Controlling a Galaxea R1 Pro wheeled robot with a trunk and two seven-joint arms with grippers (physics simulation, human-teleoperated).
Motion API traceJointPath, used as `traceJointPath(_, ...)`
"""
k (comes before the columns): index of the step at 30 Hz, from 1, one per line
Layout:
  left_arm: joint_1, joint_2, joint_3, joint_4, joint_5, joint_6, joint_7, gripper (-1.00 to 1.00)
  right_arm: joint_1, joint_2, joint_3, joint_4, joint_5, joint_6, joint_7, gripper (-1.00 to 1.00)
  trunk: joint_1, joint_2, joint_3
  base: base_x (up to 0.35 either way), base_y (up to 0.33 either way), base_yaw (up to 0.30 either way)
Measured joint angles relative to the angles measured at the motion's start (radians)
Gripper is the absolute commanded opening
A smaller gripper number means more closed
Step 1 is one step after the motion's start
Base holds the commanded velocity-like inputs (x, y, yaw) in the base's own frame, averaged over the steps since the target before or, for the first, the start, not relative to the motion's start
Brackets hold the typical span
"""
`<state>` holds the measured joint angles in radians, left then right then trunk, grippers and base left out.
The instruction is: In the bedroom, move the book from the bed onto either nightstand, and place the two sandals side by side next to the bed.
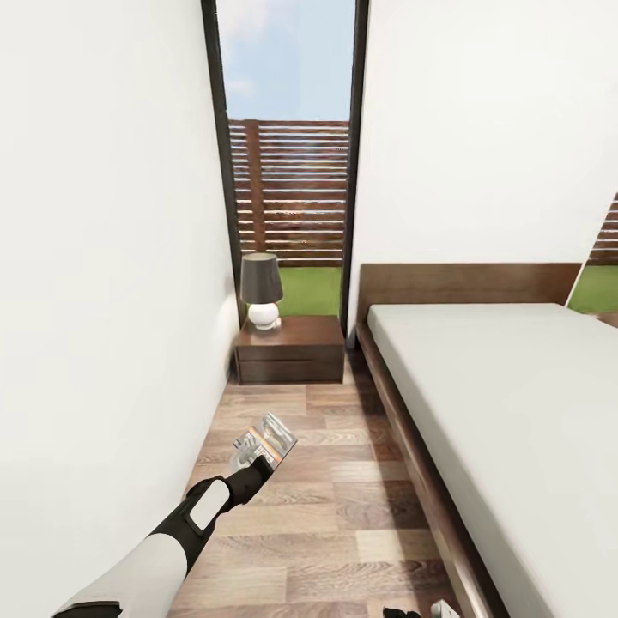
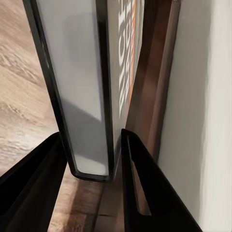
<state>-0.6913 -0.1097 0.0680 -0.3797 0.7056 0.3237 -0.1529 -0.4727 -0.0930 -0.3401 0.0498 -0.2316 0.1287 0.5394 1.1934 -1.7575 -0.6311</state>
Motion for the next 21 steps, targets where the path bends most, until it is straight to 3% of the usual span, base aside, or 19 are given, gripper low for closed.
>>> traceJointPath(21,0.0,0.002,0.0,0.0,0.0,0.001,0.0,-1.0,0.0,0.0,0.0,0.0,0.0,-0.001,0.0,1.0,0.0,0.0,0.0,0.197,-0.025,0.0)
